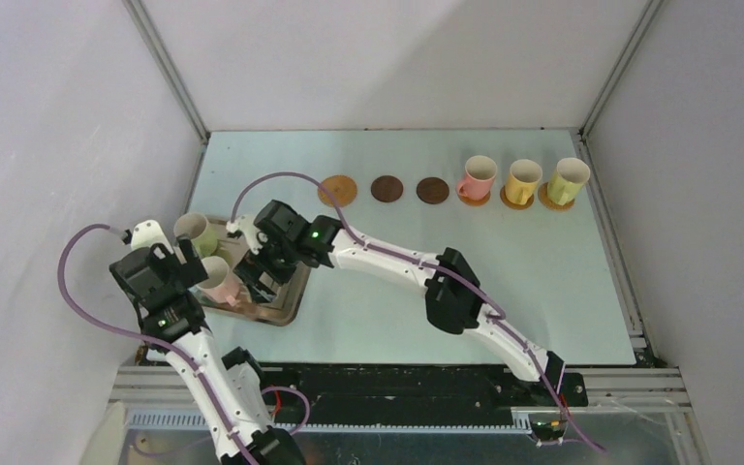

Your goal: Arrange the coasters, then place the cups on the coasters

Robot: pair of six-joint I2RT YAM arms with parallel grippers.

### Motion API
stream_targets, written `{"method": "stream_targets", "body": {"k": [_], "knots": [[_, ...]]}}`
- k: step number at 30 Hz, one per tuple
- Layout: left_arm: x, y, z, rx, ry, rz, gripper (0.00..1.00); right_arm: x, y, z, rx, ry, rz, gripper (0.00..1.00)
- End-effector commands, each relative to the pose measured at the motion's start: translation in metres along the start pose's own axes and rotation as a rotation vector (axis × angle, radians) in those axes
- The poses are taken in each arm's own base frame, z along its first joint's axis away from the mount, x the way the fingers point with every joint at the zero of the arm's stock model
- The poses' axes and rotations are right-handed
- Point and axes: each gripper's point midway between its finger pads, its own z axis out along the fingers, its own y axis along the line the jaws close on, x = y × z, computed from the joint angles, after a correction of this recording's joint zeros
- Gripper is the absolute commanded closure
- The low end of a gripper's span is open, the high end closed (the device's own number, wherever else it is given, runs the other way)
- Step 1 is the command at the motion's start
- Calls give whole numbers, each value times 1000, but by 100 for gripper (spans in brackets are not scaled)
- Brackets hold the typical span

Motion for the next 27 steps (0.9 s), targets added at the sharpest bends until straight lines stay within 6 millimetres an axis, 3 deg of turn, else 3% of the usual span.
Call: {"method": "stream_targets", "body": {"k": [1,6,9,22,27], "knots": [[-21,-2,-2,25,-97,-42,0,-34,16,12,8,-114,0,0],[-25,6,-11,-29,-156,-45,0,-36,26,34,32,-136,-28,0],[-24,12,-12,-63,-156,-46,0,-31,21,46,54,-132,-11,1],[-23,17,-11,-94,-155,-50,0,-34,10,64,148,-169,-58,1],[-21,17,-9,-96,-149,-50,0,-50,3,67,204,-239,-103,1]]}}
